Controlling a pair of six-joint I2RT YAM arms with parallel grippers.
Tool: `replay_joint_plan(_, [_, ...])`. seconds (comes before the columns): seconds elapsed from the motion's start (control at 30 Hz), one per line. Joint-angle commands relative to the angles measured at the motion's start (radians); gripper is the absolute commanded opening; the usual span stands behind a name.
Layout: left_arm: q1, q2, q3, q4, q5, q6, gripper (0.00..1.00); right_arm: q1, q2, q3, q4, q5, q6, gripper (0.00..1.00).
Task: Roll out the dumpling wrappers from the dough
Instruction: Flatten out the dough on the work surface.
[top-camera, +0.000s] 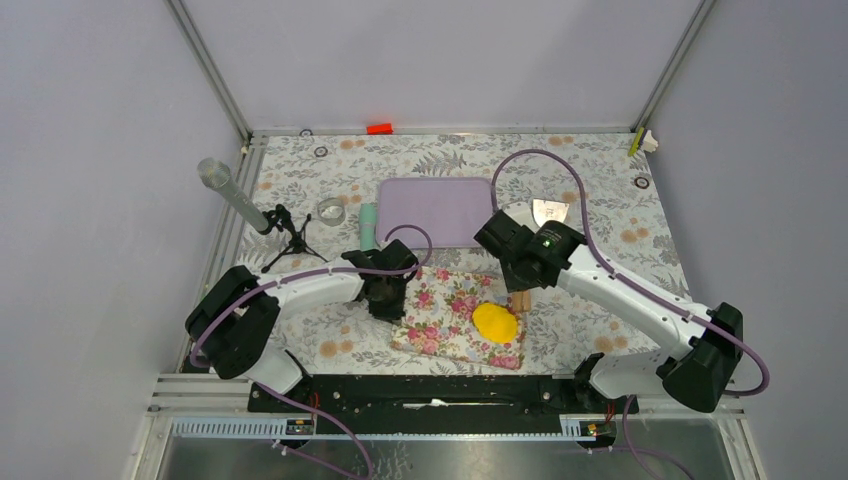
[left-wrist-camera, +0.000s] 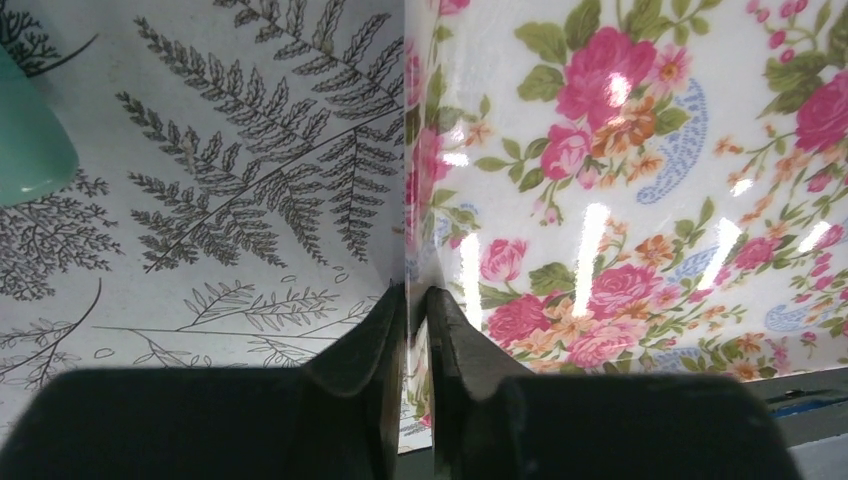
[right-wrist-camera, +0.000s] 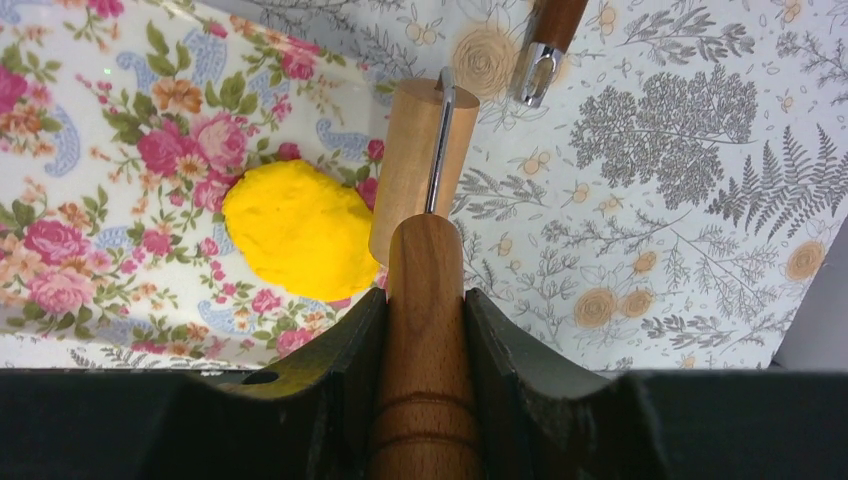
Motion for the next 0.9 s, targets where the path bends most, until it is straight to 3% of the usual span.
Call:
replay_joint_plan(0.0, [-0.007, -0.044, -0.014, -0.022, -0.018, 0.018, 0.2, -0.04, -0.058, -0.015, 0.074, 0.049, -0.089, 0.0])
replay_joint_plan(0.27, [-0.007, -0.082, 0.021, -0.097, -0.112, -0.004, 0.26, -0.044, -0.053, -0.041, 0.153, -0.081, -0.263, 0.0])
replay_joint_plan(0.5, [-0.007, -0.152, 0.084, -0.182, -0.141, 0.015, 0.28, -0.054, -0.047, -0.096, 0.174, -0.08, -0.272, 0.0])
replay_joint_plan(0.73, [-0.002, -0.146, 0.089, -0.172, -0.159, 0.028, 0.36, -0.059, -0.035, -0.125, 0.186, -0.13, -0.244, 0.0])
replay_joint_plan(0.8, [0.032, -0.142, 0.061, -0.147, -0.179, -0.022, 0.36, -0.059, -0.036, -0.131, 0.189, -0.147, -0.232, 0.0])
replay_joint_plan(0.87, [0.096, -0.149, -0.004, -0.079, -0.102, -0.047, 0.34, -0.059, -0.04, -0.13, 0.181, -0.172, -0.22, 0.0])
